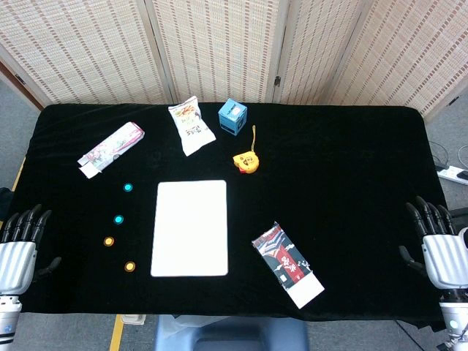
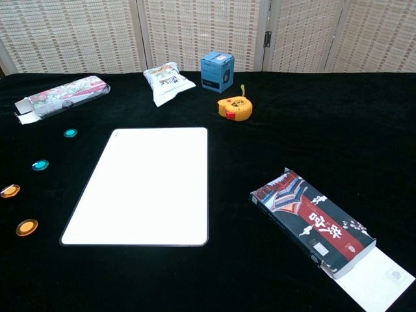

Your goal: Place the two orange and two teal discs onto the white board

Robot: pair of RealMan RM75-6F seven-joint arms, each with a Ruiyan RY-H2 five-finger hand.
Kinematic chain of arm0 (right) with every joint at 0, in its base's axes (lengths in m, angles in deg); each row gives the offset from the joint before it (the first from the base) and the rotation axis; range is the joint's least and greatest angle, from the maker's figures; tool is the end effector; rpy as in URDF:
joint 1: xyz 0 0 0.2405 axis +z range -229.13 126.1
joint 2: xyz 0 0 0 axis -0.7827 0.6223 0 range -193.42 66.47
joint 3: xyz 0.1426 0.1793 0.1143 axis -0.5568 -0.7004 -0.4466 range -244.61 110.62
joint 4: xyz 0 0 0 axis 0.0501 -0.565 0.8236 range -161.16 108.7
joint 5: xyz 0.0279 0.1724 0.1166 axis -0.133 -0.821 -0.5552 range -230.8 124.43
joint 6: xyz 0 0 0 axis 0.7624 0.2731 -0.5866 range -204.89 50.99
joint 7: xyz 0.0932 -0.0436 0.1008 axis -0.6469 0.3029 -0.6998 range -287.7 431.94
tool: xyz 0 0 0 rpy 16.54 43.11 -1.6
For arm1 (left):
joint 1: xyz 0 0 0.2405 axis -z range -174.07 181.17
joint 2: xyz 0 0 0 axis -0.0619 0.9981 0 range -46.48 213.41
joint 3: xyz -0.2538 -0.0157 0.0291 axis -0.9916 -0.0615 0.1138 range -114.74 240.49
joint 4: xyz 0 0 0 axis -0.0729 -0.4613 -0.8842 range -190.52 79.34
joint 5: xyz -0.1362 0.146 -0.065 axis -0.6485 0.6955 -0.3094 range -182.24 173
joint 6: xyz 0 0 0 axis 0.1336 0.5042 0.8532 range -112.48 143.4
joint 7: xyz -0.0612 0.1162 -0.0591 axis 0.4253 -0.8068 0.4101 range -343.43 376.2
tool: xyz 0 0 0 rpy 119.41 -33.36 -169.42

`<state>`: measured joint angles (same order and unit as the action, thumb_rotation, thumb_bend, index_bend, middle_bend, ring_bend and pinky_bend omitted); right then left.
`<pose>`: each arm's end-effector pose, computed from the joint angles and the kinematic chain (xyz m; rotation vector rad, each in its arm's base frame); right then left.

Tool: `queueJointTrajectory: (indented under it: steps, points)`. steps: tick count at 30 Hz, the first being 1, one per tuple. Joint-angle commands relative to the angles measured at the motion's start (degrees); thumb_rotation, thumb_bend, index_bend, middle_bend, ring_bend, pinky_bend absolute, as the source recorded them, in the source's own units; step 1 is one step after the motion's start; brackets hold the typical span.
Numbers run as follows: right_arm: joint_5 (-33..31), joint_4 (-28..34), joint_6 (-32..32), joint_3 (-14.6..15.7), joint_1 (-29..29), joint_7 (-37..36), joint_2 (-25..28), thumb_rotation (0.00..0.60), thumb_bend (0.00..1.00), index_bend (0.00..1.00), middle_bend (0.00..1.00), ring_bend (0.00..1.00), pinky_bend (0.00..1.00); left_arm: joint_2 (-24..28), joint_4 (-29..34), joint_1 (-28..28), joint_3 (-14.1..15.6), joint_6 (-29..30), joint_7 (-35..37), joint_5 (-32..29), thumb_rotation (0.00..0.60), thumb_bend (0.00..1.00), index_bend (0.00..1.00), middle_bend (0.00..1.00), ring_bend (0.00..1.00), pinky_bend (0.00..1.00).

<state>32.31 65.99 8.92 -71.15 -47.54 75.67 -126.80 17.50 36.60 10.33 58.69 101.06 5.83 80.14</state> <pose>-0.3136 -0.1811 0.1693 1.3723 -0.8302 0.8574 -0.3027 0.1959 0.1545 -1.4135 -0.7525 -0.8249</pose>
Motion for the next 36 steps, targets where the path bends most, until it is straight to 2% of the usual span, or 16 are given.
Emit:
queueJointTrajectory:
  steps: [1,8,13,21,25,36]
  points:
    - [-0.2,0.2,-0.1,0.0,-0.1,-0.1,0.2,0.6,0.36,0.0,0.0,0.03,0.0,-0.2,-0.2,0.2,0.1,-0.6,-0.4,-0.3,0.6,0.24,0.06,0.03,0.0,0.0]
    - [-0.3,0.9,-0.4,0.1,-0.1,-0.5,1.1,0.6,0.36,0.0,0.0,0.03,0.0,-0.6,-0.7,0.7,0.4,-1.5,0.1,-0.1,0.6,0.24,0.09,0.05,0.0,0.0]
    - [-0.4,1.1,-0.3,-0.1,-0.1,-0.5,1.5,0.6,0.36,0.0,0.0,0.03,0.0,-0.8,-1.6,1.4,0.4,-1.6,1.3,1.2,0.6,0.25,0.19,0.1,0.04,0.0]
    - [-0.4,1.4,-0.6,-0.4,0.1,-0.8,2.3,0.6,0.36,0.0,0.0,0.04,0.0,-2.6,-4.6,6.4,-0.2,-7.4,4.4,2.8,0.6,0.32,0.34,0.18,0.09,0.0]
    - [-0.6,1.3,-0.9,-0.3,0.2,-0.9,2.2,0.6,0.36,0.0,0.0,0.03,0.0,-4.6,-7.3,9.0,-0.6,-10.8,6.8,2.6,0.6,0.35,0.36,0.19,0.1,0.0]
    - [-0.7,1.4,-1.3,-0.4,0.5,-1.0,2.4,0.6,0.36,0.0,0.0,0.02,0.0,-10.3,-14.7,13.0,-0.1,-17.4,8.4,0.4,0.6,0.36,0.41,0.2,0.1,0.0]
